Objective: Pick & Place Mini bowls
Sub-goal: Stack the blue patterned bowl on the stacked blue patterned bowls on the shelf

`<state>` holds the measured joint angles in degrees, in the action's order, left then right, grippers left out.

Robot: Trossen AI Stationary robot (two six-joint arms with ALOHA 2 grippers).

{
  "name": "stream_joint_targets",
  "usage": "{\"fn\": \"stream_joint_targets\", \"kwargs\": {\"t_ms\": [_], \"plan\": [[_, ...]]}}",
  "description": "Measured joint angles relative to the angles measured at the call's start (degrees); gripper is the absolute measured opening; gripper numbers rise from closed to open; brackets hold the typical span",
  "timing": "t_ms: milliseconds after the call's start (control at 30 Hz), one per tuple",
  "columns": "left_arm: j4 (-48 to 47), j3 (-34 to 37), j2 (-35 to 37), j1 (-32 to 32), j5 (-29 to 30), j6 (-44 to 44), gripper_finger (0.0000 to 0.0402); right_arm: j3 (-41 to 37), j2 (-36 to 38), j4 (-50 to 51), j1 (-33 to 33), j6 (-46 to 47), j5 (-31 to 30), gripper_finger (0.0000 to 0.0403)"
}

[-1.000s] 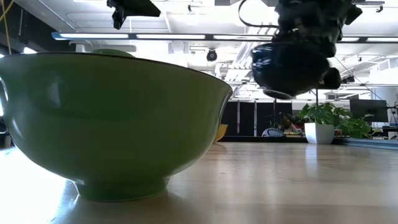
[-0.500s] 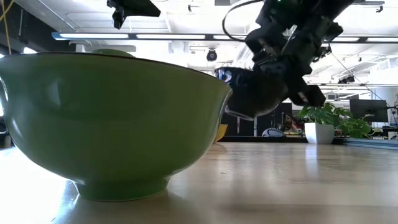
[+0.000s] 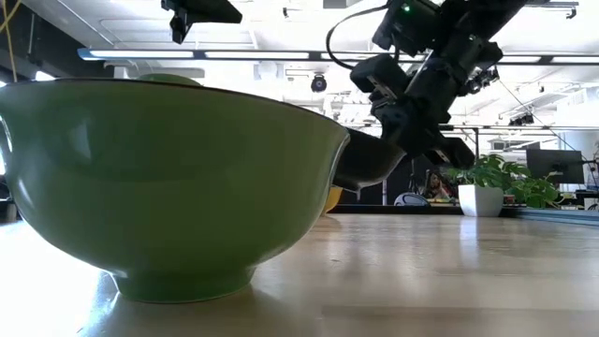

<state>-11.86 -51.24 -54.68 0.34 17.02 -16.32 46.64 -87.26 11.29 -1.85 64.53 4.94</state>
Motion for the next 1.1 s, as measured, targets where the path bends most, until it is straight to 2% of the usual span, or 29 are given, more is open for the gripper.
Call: {"fn": "stream_joint_targets", "kwargs": {"t_ms": [500,1100], "plan": [[0.2,0.0,0.0,0.0,0.0,-0.6,0.0000,11.1,-10.4,2.8,0.3,-3.0,-2.1,0.0012],[0.2,0.0,0.0,-0.1,-1.2,-0.5,0.0000,10.5,-11.1,3.3,0.0,-3.0,-5.5,0.0012]]}}
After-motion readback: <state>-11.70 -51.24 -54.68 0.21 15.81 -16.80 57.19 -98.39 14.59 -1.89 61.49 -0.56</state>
